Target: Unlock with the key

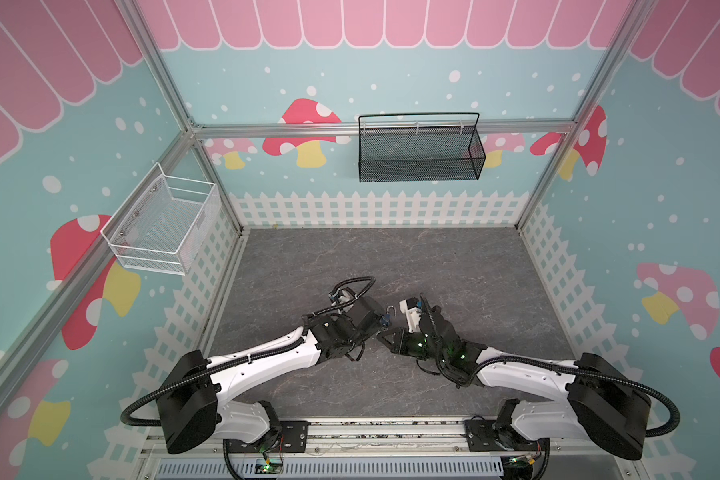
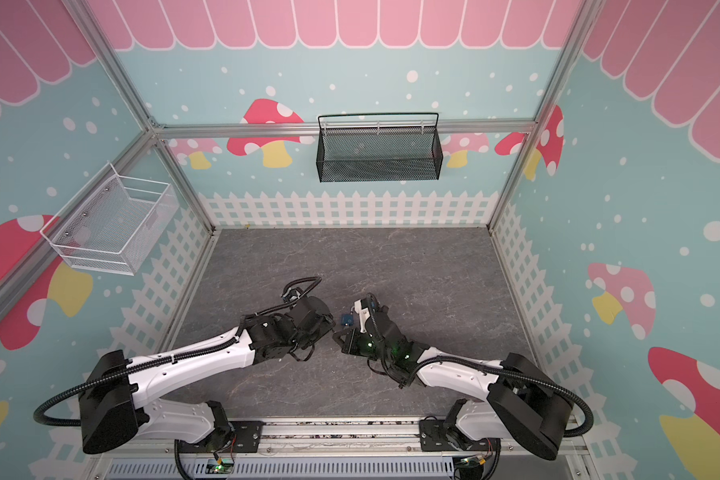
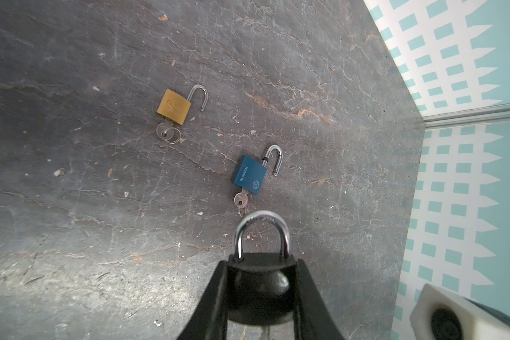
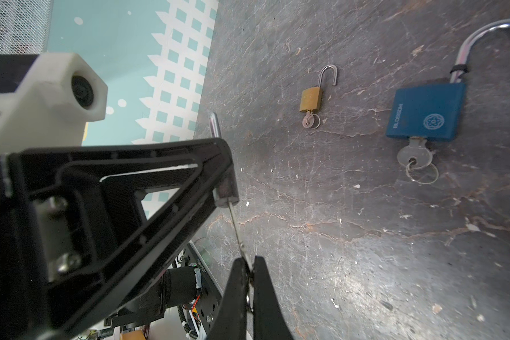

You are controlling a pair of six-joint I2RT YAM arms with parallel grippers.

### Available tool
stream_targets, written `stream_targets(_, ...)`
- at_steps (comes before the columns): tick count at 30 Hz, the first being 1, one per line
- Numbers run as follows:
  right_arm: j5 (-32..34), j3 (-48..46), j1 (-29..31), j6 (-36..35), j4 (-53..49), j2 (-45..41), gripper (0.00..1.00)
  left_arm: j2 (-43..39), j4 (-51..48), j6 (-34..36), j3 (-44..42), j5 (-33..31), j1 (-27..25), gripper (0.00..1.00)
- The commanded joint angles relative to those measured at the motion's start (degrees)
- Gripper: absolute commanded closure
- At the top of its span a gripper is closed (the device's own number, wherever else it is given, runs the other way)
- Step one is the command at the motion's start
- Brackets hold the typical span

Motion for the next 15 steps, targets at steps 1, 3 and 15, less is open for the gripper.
stream_targets(1, 2.67, 2.27, 0.04, 0.77, -0.20, 0.27, 1.00, -1.47, 2.26, -2.32, -0.81, 0.72, -0.40, 1.00)
stream_targets(3, 2.95, 2.28, -0.01, 0.93, -0.39, 0.45, 1.00, -2.13, 2.75, -2.65, -1.47, 0.68, -0.36, 1.00)
stream_targets(15, -1.32, 2.99, 0.06, 6.43, 3.78, 0.36, 1.00, -2.44, -0.57, -2.85, -1.11, -3.53, -1.92, 1.00)
